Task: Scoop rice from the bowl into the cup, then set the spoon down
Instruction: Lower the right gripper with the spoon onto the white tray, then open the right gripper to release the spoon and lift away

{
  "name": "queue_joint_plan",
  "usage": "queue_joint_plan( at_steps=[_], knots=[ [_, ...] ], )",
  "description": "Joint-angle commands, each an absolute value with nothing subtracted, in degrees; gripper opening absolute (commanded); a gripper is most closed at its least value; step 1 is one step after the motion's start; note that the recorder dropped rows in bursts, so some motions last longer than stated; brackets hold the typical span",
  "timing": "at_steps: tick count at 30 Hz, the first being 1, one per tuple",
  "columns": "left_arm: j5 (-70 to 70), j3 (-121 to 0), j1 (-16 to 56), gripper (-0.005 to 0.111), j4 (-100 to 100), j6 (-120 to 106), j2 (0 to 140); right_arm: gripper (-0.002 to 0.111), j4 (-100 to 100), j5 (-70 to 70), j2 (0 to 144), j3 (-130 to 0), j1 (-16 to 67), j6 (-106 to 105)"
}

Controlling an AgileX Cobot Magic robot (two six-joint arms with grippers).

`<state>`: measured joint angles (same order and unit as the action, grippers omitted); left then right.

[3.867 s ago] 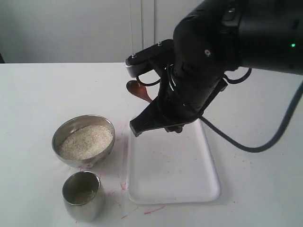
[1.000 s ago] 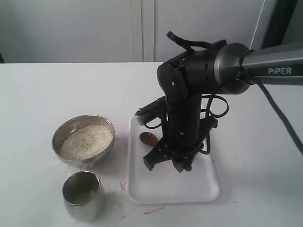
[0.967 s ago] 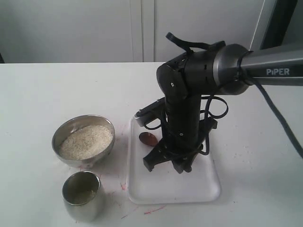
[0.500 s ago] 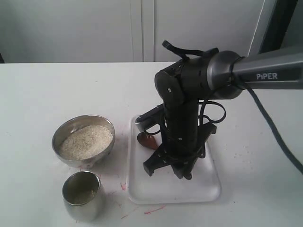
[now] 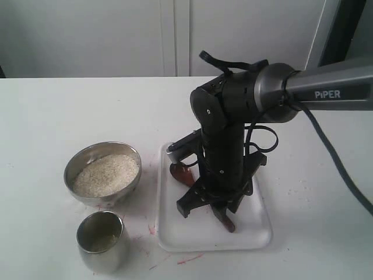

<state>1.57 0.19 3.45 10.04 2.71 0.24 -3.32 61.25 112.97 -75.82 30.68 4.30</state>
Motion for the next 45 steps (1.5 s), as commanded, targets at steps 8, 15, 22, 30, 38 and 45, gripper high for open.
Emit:
queue_joint_plan(
  at_steps=[8,15,22,30,38,45],
  knots=[
    [1.36,0.00,3.59,0.014,10.57,2.81,0.00,0.003,-3.14,60.27,111.20,-75.96,30.22,3.79],
    [1.36,0.00,3.59,0.014,10.57,2.81,0.00,0.000,-3.14,52.07,102.39,-73.33,30.22,5.24],
    [1.36,0.00,3.59,0.014,10.57,2.81,0.00,0.000,-3.14,39.63,89.35,-63.56,30.22,5.60],
    [1.36,0.00,3.59,0.014,10.57,2.81,0.00,0.000,-3.02,25.94,73.65,-51.19,30.22,5.60],
    [1.36,0.00,3.59,0.014,10.57,2.81,0.00,0.000,-1.92,17.90,57.56,-41.06,30.22,5.81],
    [1.36,0.00,3.59,0.014,10.57,2.81,0.00,0.000,-1.92,15.54,45.66,-34.00,30.22,5.81]
  ],
)
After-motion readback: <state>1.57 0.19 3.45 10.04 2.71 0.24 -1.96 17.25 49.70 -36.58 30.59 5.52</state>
